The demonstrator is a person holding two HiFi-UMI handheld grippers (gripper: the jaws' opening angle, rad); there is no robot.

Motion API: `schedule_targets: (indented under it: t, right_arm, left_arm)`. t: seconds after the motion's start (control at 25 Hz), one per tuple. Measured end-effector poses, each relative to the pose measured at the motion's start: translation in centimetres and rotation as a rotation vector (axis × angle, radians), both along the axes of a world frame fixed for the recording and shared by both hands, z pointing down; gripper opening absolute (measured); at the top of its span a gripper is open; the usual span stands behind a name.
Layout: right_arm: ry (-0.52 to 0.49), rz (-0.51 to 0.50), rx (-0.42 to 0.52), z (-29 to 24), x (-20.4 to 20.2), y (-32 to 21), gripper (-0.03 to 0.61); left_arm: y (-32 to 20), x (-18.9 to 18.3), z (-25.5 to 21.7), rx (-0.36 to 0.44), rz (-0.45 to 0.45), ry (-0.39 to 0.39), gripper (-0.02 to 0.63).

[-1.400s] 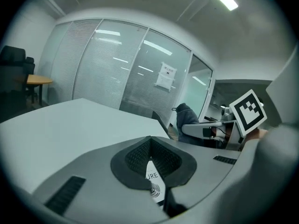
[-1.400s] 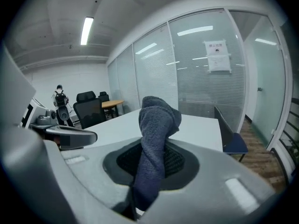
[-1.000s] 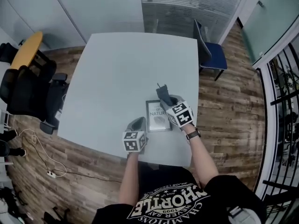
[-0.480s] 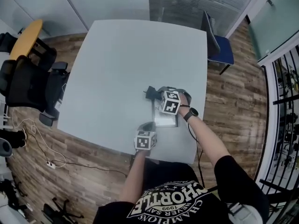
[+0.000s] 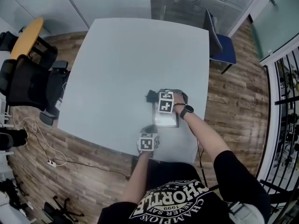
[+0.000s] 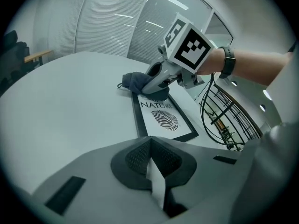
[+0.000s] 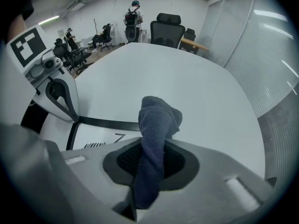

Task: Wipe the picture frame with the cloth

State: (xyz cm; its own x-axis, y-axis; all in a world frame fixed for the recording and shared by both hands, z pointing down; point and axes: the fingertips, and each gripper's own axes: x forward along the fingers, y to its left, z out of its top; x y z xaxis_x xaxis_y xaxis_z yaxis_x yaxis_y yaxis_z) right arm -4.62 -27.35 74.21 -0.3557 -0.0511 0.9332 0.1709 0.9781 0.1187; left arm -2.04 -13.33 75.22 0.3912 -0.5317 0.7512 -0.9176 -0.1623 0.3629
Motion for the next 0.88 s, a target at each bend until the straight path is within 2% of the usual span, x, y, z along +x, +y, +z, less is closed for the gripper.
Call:
schedule_targets:
  t: [0.24, 0.4, 0.52, 0.72, 0.88]
  right_arm:
    - [0.054, 0.034, 0.007, 0.2, 4.4, -0.3, 0.074]
    - [0.055, 0.116, -0.002, -0.1, 7.7, -0.9, 0.075]
    - [0.033, 0.168, -0.02, -0.3, 8.7, -0.9, 0.075]
    - [-0.012, 0.218, -0.033, -0.9, 8.1, -0.8, 0.075]
    - [-0.098, 0.216, -0.061, -2.9, 4.3, 0.0, 0.075]
  left_arm:
    - [0.0, -0.3, -0.4, -0.016, -0.05, 0.019, 0.003]
    - [0.0, -0.4, -0.2, -0.015, -0.071, 0.027, 0.003]
    - [0.1, -0.4, -0.3, -0.018, -0.076, 0.022, 0.003]
    - [0.1, -0.1, -0.3, -0.014, -0.071, 0.008, 0.003]
    - [0.0, -0.2, -0.2, -0.024, -0.094, 0.042, 0.003]
